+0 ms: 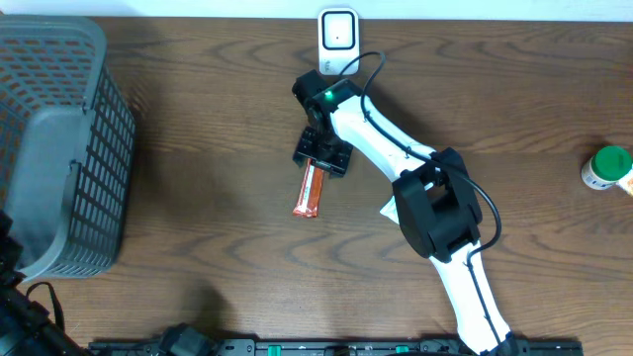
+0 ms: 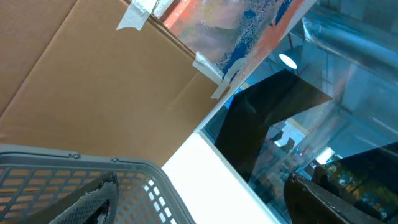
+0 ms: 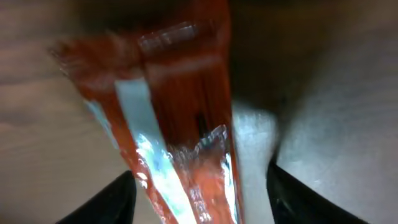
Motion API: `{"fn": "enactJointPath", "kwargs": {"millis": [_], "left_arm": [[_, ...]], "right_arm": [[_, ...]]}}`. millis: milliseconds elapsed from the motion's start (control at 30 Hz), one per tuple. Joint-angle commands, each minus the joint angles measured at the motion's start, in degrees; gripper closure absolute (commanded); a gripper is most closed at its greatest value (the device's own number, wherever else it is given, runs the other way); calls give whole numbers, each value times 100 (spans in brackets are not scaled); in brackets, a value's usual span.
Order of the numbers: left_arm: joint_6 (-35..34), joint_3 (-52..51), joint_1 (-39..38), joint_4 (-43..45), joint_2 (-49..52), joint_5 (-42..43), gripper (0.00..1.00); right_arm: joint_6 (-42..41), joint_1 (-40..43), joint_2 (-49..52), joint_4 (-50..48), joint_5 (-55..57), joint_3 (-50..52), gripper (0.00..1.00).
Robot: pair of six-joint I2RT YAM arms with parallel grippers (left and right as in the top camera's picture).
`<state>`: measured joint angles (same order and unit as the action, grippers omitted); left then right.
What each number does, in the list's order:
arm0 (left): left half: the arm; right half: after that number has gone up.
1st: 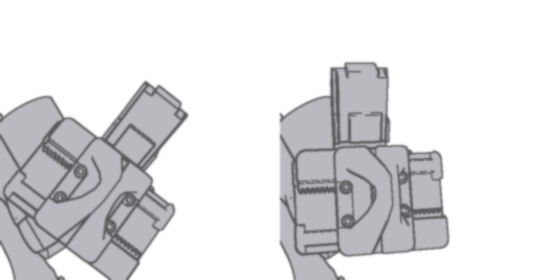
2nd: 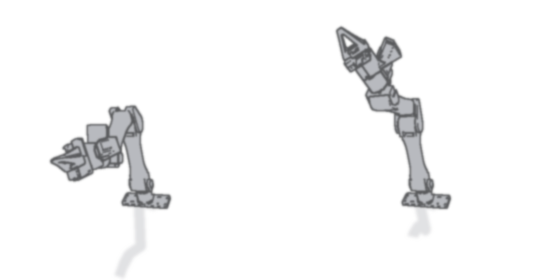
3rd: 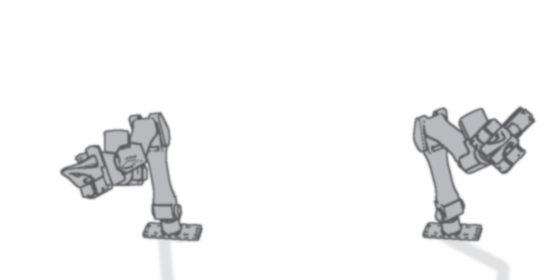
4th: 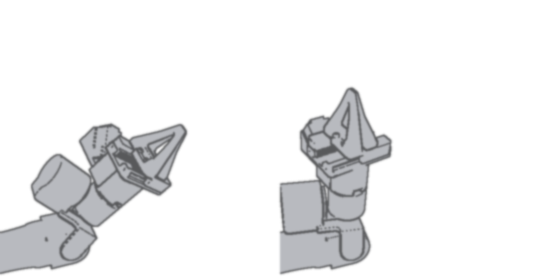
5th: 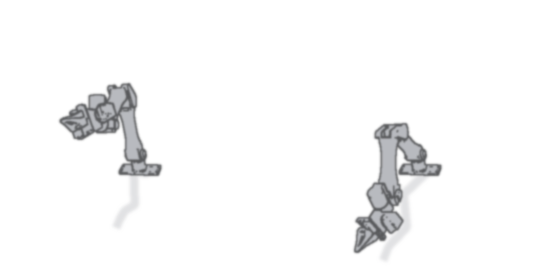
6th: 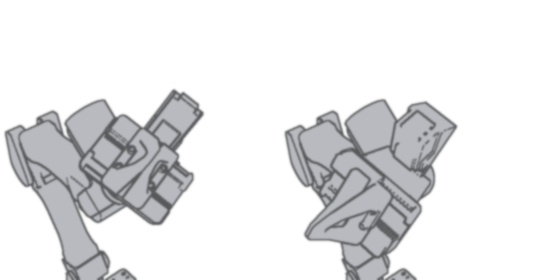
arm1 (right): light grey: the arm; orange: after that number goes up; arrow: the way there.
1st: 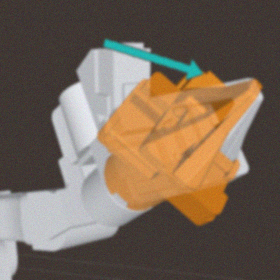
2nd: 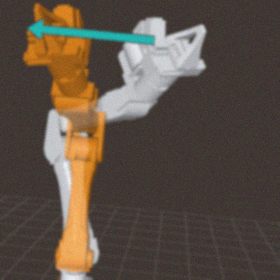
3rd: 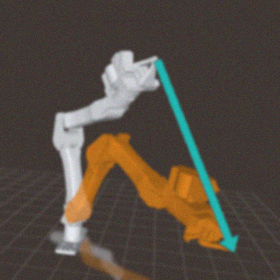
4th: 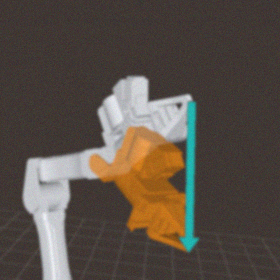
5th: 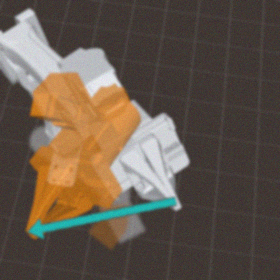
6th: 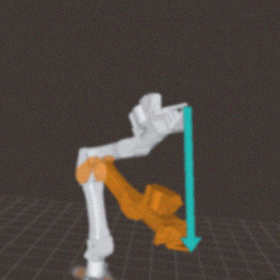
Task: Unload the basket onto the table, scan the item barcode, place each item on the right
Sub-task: 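Carry the TOP bar up toward the scanner with the right gripper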
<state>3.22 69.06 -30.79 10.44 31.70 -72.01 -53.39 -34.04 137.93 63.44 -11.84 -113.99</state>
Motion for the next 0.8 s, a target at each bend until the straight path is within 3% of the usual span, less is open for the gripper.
{"fn": "enactJointPath", "kwargs": {"millis": [0, 133, 333, 600, 767], "left_arm": [[74, -59, 24, 9, -46, -70, 15], [74, -59, 24, 9, -46, -68, 15], [74, -59, 24, 9, -46, -70, 15], [76, -59, 24, 9, -46, -70, 15], [74, -59, 24, 7, -46, -70, 15]], "right_arm": [[129, -31, 376, -28, 212, 55, 47], [448, -28, 367, -234, 208, 17, 64], [592, 20, 317, -260, 120, -125, 99], [789, 24, -94, -173, 136, -365, 99], [855, -42, -857, -166, 890, -365, 99]]}}
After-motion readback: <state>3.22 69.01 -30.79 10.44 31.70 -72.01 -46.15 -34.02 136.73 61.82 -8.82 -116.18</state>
